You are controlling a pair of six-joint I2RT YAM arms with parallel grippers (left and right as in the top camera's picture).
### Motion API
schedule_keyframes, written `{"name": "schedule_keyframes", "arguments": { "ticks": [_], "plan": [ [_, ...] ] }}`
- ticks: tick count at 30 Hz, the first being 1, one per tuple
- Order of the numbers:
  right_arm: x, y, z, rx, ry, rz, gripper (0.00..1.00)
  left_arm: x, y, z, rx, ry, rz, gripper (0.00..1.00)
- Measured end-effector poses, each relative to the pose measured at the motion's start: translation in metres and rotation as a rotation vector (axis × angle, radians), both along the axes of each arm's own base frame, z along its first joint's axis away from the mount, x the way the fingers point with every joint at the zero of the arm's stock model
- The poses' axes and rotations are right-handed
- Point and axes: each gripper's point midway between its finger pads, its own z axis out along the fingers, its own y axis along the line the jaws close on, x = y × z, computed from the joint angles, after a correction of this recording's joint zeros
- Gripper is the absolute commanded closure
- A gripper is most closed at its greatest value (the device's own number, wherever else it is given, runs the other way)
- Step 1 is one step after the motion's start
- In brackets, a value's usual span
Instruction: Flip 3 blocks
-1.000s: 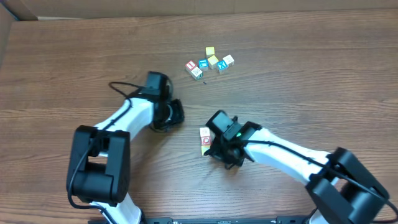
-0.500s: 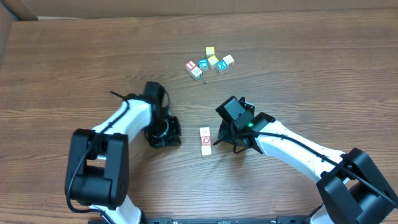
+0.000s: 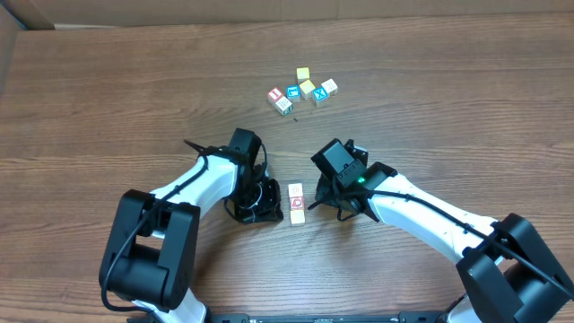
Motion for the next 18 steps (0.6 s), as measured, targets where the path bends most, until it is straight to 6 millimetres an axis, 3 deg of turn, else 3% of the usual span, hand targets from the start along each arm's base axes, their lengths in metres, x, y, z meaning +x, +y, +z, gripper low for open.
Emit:
{"name": "schedule_keyframes", "arguments": {
  "ticks": [18],
  "plan": [
    [0.000,0.000,0.000,-0.002,0.001,0.003,0.94,-0.001,-0.014,0.007,-0.089,0.020,0.020,0.96]
  ]
}}
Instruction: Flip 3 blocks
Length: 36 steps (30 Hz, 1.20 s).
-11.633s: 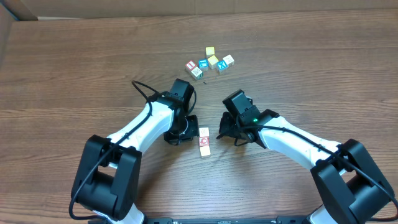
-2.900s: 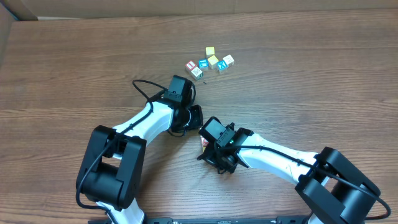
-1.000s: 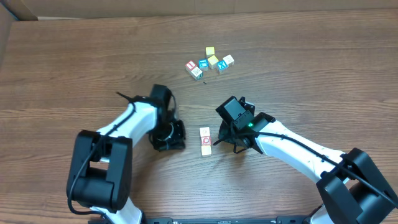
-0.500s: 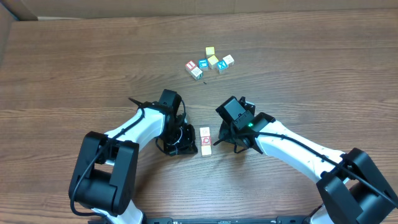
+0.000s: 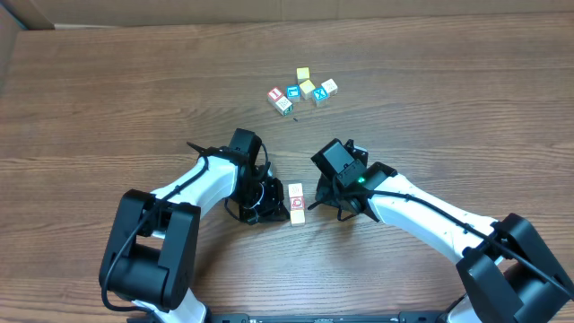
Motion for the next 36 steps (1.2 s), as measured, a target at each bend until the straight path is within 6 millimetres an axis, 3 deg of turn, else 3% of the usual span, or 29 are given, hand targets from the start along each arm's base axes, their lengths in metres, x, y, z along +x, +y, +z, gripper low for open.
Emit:
{"name": "schedule_keyframes", "arguments": {
  "ticks": [14,23,26,27,31,32,33,36],
  "plan": [
    [-0.001,-0.001,0.000,-0.004,0.004,0.000,0.94,0.001,-0.003,0.001,-0.017,-0.004,0.002,0.96],
    [-0.002,-0.001,-0.001,-0.021,-0.002,0.052,0.89,-0.010,0.015,-0.001,0.038,0.054,0.004,0.96],
    [-0.002,-0.002,0.002,-0.054,-0.011,0.141,0.78,-0.007,0.028,0.006,0.040,0.044,0.025,0.96],
    [-0.001,-0.002,0.006,-0.065,-0.016,0.174,0.63,-0.002,0.033,0.011,0.040,0.020,0.038,0.96],
    [0.018,0.004,0.028,-0.078,-0.092,0.224,0.31,0.029,0.058,0.053,0.026,-0.163,0.126,0.93],
    [0.023,0.005,0.033,-0.081,-0.113,0.224,0.15,0.037,0.066,0.065,0.026,-0.216,0.153,0.89],
    [0.028,0.005,0.039,-0.086,-0.138,0.226,0.00,0.044,0.075,0.077,0.031,-0.265,0.180,0.78],
    [0.040,-0.003,0.048,-0.122,-0.187,0.215,0.00,0.053,0.102,0.100,0.071,-0.360,0.247,0.41]
  ]
}}
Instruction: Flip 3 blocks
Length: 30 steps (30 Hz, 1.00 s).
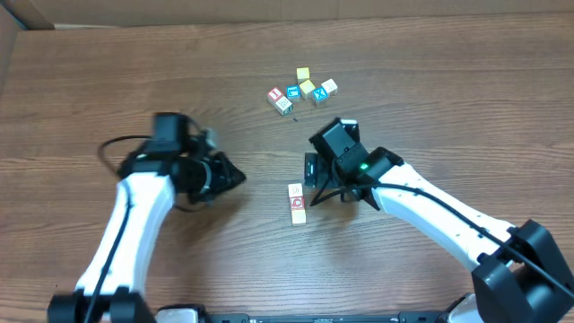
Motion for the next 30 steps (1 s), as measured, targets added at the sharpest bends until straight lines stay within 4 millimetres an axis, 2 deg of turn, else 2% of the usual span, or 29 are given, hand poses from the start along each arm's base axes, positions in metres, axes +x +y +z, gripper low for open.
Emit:
{"name": "schedule_keyframes", "arguments": {
  "ticks": [2,3,14,30],
  "plan": [
    [0.003,-0.006,0.001,-0.021,-0.011,-0.010,0.00,-0.002,0.014,0.004,0.031,-0.006,0.037,0.02],
    [0.004,-0.008,0.001,-0.029,-0.014,-0.014,0.00,-0.004,0.018,0.004,0.041,0.001,0.051,0.00],
    [0.007,-0.014,0.001,-0.051,-0.029,-0.023,0.00,-0.002,0.026,0.001,0.077,-0.003,0.065,0.00],
    [0.007,-0.014,0.002,-0.051,-0.032,-0.024,0.00,-0.002,0.026,0.001,0.081,-0.003,0.066,0.00]
  ]
}}
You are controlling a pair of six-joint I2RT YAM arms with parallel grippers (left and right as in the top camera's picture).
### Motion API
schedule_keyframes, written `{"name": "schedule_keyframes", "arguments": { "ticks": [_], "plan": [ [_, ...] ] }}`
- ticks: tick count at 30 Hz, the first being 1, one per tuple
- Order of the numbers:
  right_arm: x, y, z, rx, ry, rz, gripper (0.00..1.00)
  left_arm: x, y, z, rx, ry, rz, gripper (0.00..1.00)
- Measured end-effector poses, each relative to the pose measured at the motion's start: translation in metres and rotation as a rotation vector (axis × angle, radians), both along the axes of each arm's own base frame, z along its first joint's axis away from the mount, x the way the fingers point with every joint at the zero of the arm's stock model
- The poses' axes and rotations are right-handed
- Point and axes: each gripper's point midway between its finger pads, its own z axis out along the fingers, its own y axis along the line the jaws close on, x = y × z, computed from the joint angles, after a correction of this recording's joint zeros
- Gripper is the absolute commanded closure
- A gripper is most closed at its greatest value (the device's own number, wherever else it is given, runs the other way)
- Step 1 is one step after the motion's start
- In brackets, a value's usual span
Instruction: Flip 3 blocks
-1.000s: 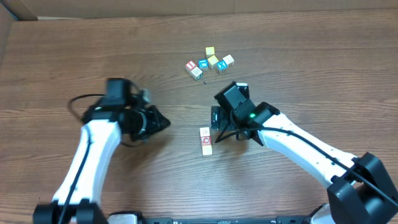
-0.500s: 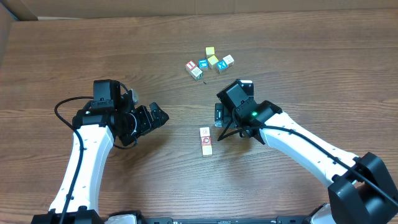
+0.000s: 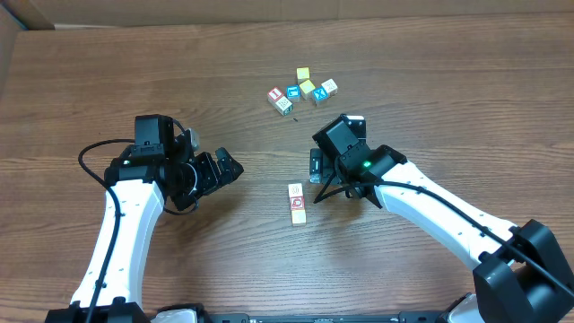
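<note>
Three small blocks (image 3: 296, 204) lie in a short row at the table's middle, the centre one showing a red mark. My left gripper (image 3: 230, 167) hovers well to their left, pointing right, open and holding nothing. Just above and right of the row is my right gripper (image 3: 313, 167), also open and empty, with its fingers (image 3: 311, 157) pointing left and not touching the blocks.
A cluster of several loose blocks (image 3: 303, 91) in red, blue, yellow and white lies at the back centre of the wooden table (image 3: 430, 108). A cardboard wall (image 3: 27, 13) stands at the far left corner.
My left arm has shifted slightly, its gripper now a little lower and closer to the row. The right gripper has barely moved. The three blocks lie as before.
At first both grippers sat low against the row of three blocks, left on its left side, right on its right. A second ago the left arm was far off to the left and the right gripper had drawn up past the row's top. Both stay clear now.
</note>
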Motion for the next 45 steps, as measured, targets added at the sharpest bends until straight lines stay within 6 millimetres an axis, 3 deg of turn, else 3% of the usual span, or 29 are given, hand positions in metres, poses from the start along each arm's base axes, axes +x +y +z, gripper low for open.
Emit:
{"name": "schedule_keyframes", "arguments": {
  "ticks": [3,5,7,11,12,14,16,20,23,26,31,35,39,45],
  "plan": [
    [-0.005,-0.006,0.011,-0.011,-0.007,0.006,0.00,0.000,0.000,0.000,0.000,0.000,0.000,0.00],
    [-0.011,-0.013,0.028,-0.012,-0.030,0.015,0.00,0.000,0.000,0.000,0.000,0.000,0.000,0.00],
    [-0.012,-0.018,0.057,0.008,-0.102,0.024,0.00,0.000,0.000,0.000,0.000,0.000,0.000,0.00],
    [-0.012,-0.034,0.134,0.089,-0.322,0.030,0.00,0.000,0.000,0.000,0.000,0.000,0.000,0.00],
    [-0.014,-0.046,0.163,0.115,-0.403,0.022,0.00,0.000,0.000,0.000,0.000,0.000,0.000,0.00],
    [-0.018,-0.065,0.192,0.138,-0.489,-0.007,0.00,0.000,0.000,0.000,0.000,0.000,0.000,0.00],
    [-0.028,-0.102,0.232,0.161,-0.611,-0.077,0.00,0.000,0.000,0.000,0.000,0.000,0.000,0.00],
    [-0.055,-0.148,0.280,0.169,-0.782,-0.158,0.00,0.000,0.000,0.000,0.002,0.000,0.001,0.00],
    [-0.092,-0.173,0.309,0.171,-0.921,-0.164,0.00,0.000,0.000,0.000,0.003,0.000,0.001,0.00],
    [-0.131,-0.195,0.321,0.178,-1.045,-0.185,0.00,0.000,0.001,0.000,0.003,0.000,0.001,0.00],
    [-0.166,-0.220,0.306,0.166,-1.170,-0.252,0.00,0.000,0.000,0.000,0.003,0.000,0.001,0.00],
    [-0.165,-0.225,0.296,0.174,-1.268,-0.289,0.00,0.000,0.000,0.000,0.003,0.000,0.001,0.00],
    [-0.158,-0.225,0.306,0.232,-1.454,-0.309,0.00,0.000,0.001,0.000,0.003,0.000,0.001,0.00],
    [-0.163,-0.223,0.320,0.333,-1.721,-0.309,0.00,0.000,0.001,0.000,0.003,0.000,0.001,0.00]
  ]
}}
